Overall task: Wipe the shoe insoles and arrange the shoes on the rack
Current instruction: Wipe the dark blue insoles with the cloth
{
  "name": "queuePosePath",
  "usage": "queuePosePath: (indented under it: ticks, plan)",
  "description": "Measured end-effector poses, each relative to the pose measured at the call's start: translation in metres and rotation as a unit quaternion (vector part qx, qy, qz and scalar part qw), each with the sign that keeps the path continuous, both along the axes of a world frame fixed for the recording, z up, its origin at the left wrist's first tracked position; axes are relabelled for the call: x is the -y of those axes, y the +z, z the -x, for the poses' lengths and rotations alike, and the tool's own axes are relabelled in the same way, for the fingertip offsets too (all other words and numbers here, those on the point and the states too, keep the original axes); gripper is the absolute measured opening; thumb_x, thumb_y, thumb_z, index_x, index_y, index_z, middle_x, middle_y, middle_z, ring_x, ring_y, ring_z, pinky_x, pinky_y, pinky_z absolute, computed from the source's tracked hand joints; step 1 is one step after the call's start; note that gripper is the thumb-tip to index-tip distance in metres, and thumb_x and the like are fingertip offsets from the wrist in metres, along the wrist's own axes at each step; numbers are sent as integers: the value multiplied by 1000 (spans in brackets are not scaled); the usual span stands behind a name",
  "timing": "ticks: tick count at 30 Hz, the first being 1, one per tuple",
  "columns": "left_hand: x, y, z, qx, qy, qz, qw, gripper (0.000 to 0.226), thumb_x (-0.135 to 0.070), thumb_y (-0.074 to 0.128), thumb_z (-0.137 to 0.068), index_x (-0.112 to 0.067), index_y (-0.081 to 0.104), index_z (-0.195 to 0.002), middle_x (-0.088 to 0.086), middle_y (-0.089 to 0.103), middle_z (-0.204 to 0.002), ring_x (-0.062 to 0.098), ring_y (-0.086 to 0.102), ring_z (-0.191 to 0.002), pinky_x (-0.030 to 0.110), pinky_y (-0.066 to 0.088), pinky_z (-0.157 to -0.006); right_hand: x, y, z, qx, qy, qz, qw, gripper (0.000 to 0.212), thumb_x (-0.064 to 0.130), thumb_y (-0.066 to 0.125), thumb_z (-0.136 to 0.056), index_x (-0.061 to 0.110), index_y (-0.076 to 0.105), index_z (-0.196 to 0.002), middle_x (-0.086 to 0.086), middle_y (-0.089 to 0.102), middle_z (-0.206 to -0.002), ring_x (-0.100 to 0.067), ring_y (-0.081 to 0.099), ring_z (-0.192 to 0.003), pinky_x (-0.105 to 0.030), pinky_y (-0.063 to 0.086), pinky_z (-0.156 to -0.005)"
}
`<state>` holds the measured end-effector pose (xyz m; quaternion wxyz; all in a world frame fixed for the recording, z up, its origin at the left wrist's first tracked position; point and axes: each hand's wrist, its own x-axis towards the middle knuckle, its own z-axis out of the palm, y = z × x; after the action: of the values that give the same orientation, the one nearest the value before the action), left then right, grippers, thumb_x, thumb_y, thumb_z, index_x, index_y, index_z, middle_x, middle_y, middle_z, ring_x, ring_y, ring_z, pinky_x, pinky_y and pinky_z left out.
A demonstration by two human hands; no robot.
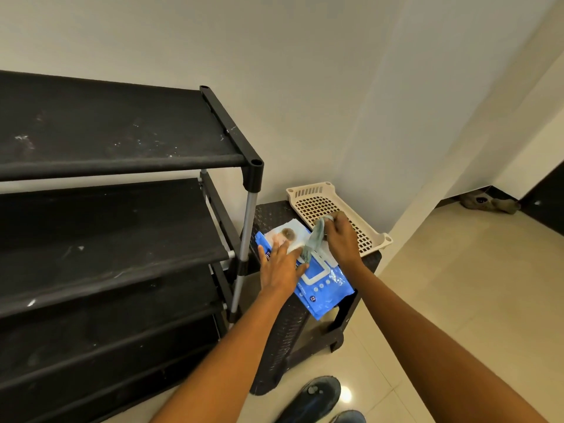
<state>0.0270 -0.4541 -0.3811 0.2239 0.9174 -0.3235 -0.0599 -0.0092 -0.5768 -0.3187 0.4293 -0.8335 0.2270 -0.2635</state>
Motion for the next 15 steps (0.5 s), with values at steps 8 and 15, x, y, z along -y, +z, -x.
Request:
queuePosePath:
  ticks: [8, 15]
  plan:
    - [2, -1, 1, 39, 21, -23, 999, 44, -47, 42, -96, -26, 47, -134, 4, 33, -149, 21, 20, -142, 54, -2, -115, 13, 20, -11, 78, -123, -236, 961, 9, 21, 38, -100, 17, 43, -94, -2, 50, -88, -18, 56, -81, -34, 51, -71]
    - [-3, -11, 20, 188, -29, 61, 980, 55, -45, 68, -81, -13, 57, -124, 5, 61, -119, 21, 59, -111, 43, 45, -97, 23, -9, 10, -183, -139, 72, 970, 28, 32, 60, -90, 10, 58, -107, -10, 55, -117, -27, 56, -100, -36, 45, -80]
